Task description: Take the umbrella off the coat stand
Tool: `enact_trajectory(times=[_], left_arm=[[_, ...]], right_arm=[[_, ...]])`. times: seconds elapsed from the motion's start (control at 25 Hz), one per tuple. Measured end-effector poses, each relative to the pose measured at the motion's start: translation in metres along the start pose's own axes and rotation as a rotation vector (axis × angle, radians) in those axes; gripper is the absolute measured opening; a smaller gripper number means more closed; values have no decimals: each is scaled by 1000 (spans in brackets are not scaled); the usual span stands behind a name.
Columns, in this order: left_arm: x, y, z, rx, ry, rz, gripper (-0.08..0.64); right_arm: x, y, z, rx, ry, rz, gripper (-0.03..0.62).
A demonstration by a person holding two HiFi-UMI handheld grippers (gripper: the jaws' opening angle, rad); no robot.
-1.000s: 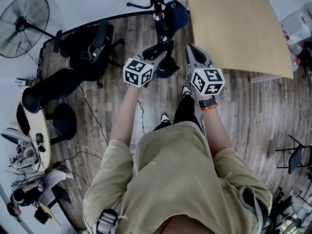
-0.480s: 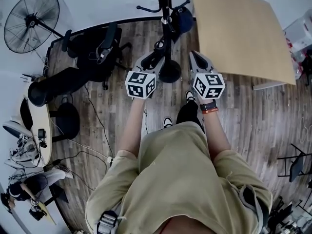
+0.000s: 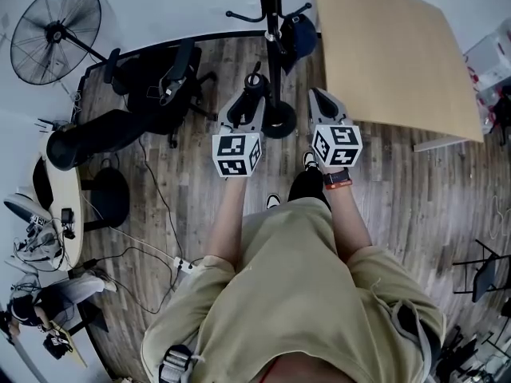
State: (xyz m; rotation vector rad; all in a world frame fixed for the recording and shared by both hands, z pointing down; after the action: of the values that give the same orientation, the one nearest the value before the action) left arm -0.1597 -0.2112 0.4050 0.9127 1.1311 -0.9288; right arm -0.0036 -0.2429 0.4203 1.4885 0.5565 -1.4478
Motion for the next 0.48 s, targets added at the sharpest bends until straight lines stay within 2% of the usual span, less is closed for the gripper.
enact_trajectory(times=[0.2, 0.48], left_arm=[[2, 8, 1, 11, 21, -16, 169], [-5, 13, 5, 7, 4, -34, 170]], right_arm=[[2, 3, -1, -8, -32, -5, 12], [5, 4, -2, 2, -30, -11, 12]])
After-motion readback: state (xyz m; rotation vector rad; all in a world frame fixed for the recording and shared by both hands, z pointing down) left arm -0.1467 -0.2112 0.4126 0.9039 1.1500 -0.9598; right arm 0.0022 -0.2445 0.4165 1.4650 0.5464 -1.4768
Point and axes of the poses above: the fingertips, and each gripper's own axes: z forward along the fingers, y to its right, x out of its top, the point moved 2 cm from there along -z, backward along the fingers, and after that the axes turned 10 degrees about z, right-handed, at the moved point
